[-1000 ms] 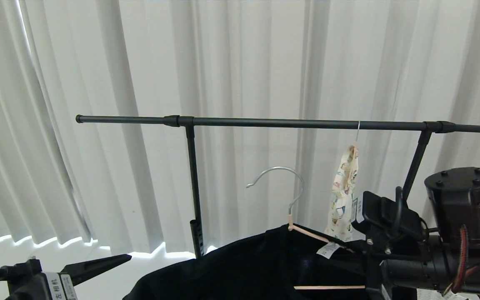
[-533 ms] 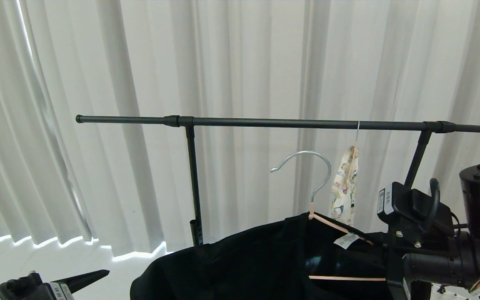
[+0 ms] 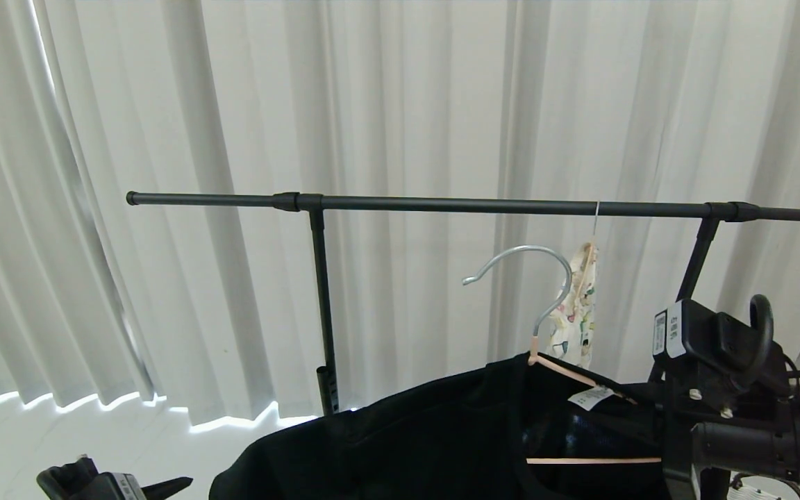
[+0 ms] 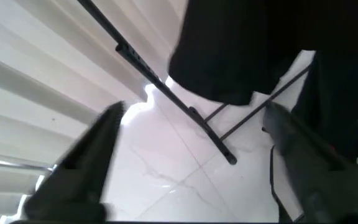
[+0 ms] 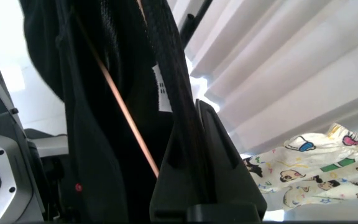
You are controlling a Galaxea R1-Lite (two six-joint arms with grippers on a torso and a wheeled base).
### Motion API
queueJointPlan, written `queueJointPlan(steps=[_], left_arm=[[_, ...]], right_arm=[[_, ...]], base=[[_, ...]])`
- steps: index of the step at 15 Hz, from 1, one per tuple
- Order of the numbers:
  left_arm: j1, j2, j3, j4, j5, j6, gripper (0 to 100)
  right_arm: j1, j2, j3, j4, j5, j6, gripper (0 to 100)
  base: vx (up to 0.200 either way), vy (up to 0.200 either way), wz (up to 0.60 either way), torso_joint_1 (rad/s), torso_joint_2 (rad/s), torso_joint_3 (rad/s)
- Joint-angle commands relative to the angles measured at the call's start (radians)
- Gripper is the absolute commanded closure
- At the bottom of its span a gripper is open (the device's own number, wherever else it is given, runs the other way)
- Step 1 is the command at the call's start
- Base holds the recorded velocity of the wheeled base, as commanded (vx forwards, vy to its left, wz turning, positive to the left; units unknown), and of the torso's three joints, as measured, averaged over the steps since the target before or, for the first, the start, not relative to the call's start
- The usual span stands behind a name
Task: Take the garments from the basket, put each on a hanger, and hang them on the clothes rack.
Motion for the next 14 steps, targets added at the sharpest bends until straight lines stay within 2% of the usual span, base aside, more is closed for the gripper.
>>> queueJointPlan(steps=[1,3,5,11,13,14], left_arm=[[0.002,0.012,0.001,0.000,0.005,0.002,100],[0.007,0.011,-0.002,0.000,0.006,0.000,100],[0.046,0.000,0.001,0.000,0.006,0.000,100],[0.292,-0.006,0.013,0.001,0.006,0.006,100],[0.273,-0.015,-0.005,-0.002,-0.020,0.006,100],[0.226,-0.035,-0.024,-0.002,-0.064,0.000,100]], right_arm=[[0.000,-0.002,0.000,-0.001,0.000,0.000,100],[0.000,0.000,0.000,-0.001,0.000,0.000,100],[-0.002,0.000,0.000,-0.001,-0.002,0.000,100],[-0.022,0.000,-0.001,-0.004,-0.002,0.004,100],[-0.023,0.001,-0.001,-0.004,0.000,0.003,100],[-0.025,0.006,-0.001,-0.004,0.000,0.004,100]], base=[[0.000,0.000,0.00,0.000,0.00,0.000],[0.000,0.000,0.00,0.000,0.00,0.000],[0.000,0.000,0.00,0.000,0.00,0.000],[0.000,0.000,0.00,0.000,0.00,0.000],[0.000,0.000,0.00,0.000,0.00,0.000],[0.000,0.000,0.00,0.000,0.00,0.000]])
